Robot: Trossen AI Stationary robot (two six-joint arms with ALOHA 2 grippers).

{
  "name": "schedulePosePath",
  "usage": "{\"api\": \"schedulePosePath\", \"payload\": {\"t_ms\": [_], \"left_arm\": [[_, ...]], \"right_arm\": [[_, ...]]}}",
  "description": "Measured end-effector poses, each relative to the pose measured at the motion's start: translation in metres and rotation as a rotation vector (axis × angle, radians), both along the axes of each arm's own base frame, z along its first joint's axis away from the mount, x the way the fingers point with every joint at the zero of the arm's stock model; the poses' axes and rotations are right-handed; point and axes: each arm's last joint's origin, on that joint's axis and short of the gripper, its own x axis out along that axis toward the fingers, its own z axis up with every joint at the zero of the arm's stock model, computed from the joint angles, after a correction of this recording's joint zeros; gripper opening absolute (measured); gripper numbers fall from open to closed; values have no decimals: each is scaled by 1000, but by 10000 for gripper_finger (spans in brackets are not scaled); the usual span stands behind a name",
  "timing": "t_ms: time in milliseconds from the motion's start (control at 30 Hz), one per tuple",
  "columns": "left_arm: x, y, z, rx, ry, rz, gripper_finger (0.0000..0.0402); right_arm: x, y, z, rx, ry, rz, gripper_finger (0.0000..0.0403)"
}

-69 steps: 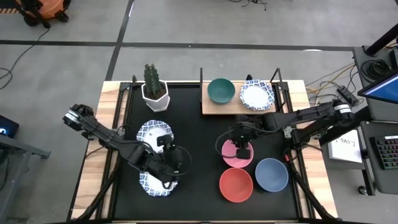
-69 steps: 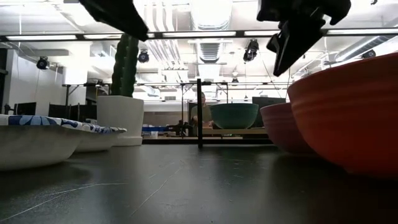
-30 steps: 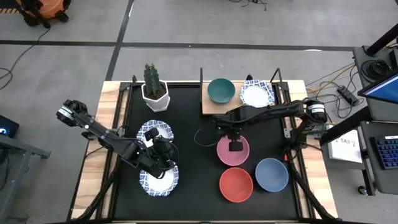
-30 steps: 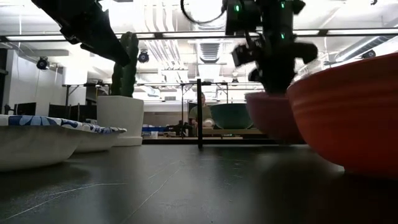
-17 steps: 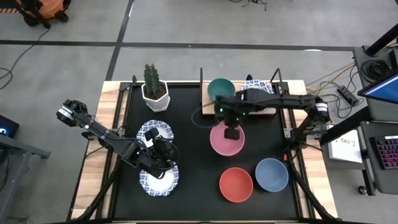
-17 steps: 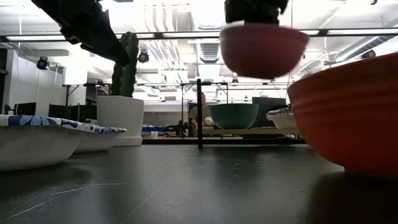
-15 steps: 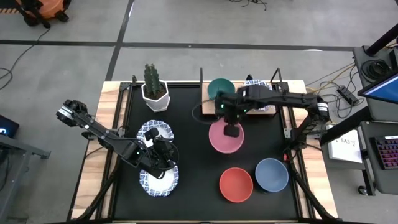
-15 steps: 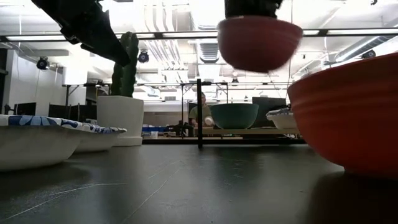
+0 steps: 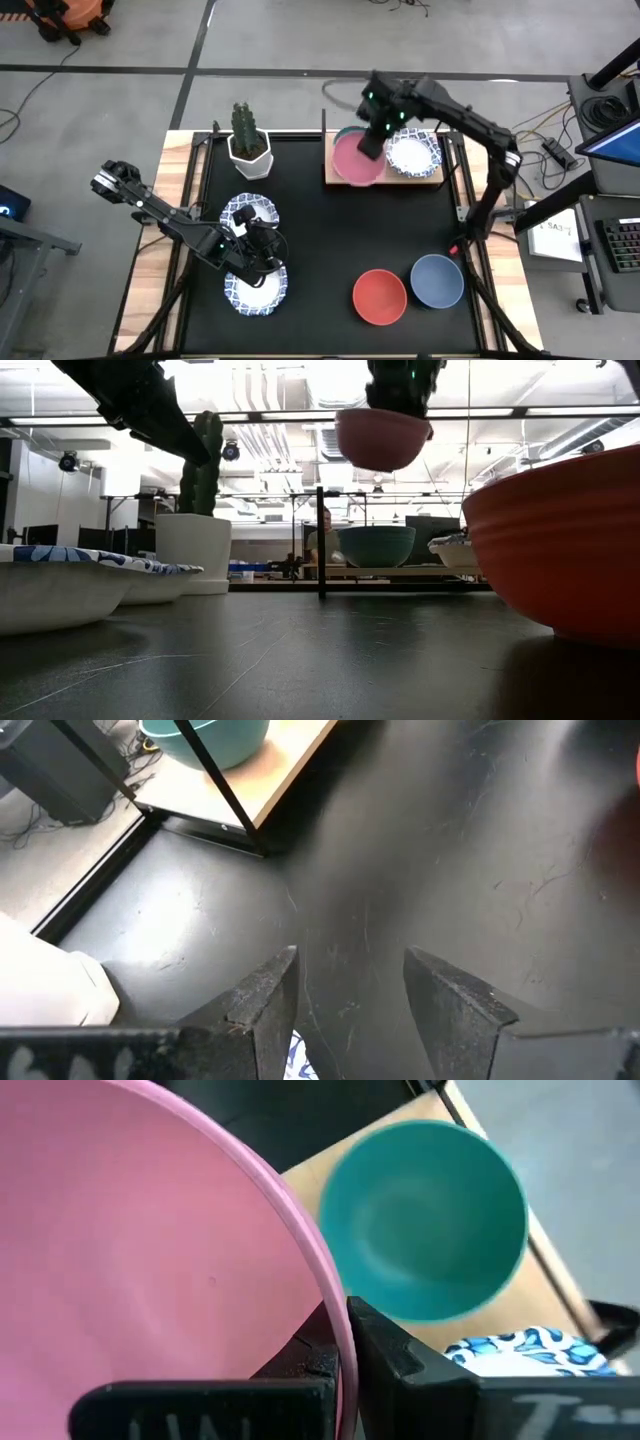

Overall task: Place and stack bowls onto a shelf
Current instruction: Stack the pink bowl on top of the green bowl on the shelf

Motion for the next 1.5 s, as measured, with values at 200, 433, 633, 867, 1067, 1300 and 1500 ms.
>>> {"api": "schedulePosePath", "payload": {"t_ms": [200,433,633,867,1067,1300,1500], "left_arm": [[0,0,0,6,5,-5,165],[0,0,0,5,4,-4,165],[0,0,0,4,3,-3,165],[1,1,0,5,3,1,165],[2,4,0,5,4,12,165],[2,5,0,6,4,15,165],[2,5,0,6,4,15,165]], "right_arm": [[-17,-69,-34,124,25,-140,9],[-38,-123,-66,233,28,-270,9],[-44,-137,-78,253,43,-282,9],[-40,-135,-80,277,32,-280,9],[-32,-129,-79,277,26,-268,9],[-23,-130,-88,282,34,-277,9],[-20,-134,-93,277,30,-294,9]]}}
